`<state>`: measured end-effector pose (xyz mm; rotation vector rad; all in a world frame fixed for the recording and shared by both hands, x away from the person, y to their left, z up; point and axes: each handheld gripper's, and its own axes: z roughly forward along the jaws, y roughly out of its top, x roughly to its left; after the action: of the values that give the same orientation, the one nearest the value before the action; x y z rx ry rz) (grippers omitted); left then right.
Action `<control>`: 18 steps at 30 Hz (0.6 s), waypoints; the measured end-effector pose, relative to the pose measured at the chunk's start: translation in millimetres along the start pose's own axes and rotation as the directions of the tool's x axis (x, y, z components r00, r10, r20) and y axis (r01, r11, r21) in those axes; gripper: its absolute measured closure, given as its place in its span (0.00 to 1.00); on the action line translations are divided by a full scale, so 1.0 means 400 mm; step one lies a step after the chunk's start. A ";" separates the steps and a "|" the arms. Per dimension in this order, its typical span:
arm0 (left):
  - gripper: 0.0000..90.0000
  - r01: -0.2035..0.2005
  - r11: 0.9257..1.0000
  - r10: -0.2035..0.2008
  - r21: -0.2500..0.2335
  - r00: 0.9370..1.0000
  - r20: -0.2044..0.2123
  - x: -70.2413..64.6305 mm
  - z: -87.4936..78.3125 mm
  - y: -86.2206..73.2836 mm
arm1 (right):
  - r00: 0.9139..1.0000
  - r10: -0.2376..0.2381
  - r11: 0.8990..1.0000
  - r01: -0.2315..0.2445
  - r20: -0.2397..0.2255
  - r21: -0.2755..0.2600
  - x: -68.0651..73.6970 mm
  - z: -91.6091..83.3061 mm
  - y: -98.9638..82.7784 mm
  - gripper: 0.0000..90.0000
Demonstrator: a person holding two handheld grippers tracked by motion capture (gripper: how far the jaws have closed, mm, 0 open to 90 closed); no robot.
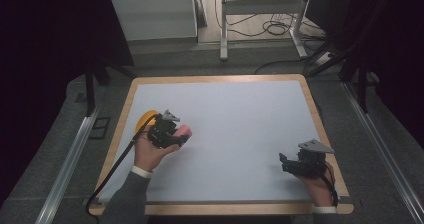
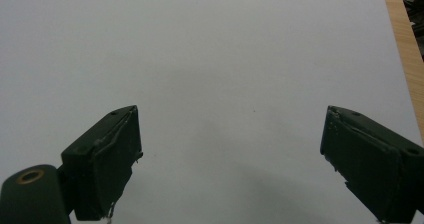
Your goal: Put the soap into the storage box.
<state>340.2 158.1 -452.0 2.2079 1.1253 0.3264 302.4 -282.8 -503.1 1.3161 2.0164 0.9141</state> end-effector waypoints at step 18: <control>0.67 0.027 1.000 -0.027 -0.013 0.999 -0.021 0.035 -0.020 -0.004 | 1.000 -0.001 1.000 0.001 0.001 0.000 0.002 -0.001 0.001 0.10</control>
<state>344.0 173.3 -447.5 2.1816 1.1601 0.3452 302.1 -282.2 -502.5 1.3150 2.0163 0.9129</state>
